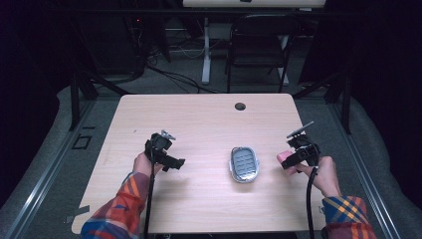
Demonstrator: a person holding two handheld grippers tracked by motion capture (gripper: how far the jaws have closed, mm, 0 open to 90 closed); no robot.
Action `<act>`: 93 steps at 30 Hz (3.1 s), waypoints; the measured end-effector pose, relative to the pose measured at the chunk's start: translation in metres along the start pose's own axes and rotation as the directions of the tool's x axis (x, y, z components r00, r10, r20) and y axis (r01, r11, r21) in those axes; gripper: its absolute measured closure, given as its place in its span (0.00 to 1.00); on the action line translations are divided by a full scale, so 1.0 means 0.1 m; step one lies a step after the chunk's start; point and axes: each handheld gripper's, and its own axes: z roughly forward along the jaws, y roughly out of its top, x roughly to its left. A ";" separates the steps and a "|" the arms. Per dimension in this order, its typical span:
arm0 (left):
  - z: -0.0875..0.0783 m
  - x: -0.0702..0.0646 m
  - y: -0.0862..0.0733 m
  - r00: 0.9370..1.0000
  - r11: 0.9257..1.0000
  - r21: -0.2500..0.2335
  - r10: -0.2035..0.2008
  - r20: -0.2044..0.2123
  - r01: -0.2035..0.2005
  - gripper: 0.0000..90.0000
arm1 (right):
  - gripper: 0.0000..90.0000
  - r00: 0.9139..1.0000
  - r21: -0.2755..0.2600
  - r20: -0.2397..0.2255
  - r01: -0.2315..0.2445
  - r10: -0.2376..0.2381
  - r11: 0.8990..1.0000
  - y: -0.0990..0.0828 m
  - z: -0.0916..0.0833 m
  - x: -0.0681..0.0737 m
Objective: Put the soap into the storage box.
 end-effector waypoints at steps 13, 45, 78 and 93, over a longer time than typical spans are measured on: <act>0.00 0.00 0.00 1.000 1.000 0.005 -0.001 0.000 0.001 0.00 | 0.41 0.998 0.011 0.004 0.055 -0.055 0.998 0.08 -0.06 0.13; 0.01 -0.01 0.01 1.000 1.000 0.011 0.006 0.008 -0.006 0.00 | 0.41 0.995 -0.023 -0.003 0.095 -0.095 0.995 0.33 -0.15 0.29; 0.01 -0.02 0.01 1.000 1.000 0.016 0.014 0.004 -0.014 0.00 | 0.41 0.988 -0.027 -0.023 0.152 -0.153 0.988 0.48 -0.19 0.53; 0.02 -0.05 0.02 1.000 1.000 0.017 0.025 0.008 -0.025 0.01 | 0.41 0.985 -0.011 -0.034 0.167 -0.167 0.986 0.51 -0.17 0.66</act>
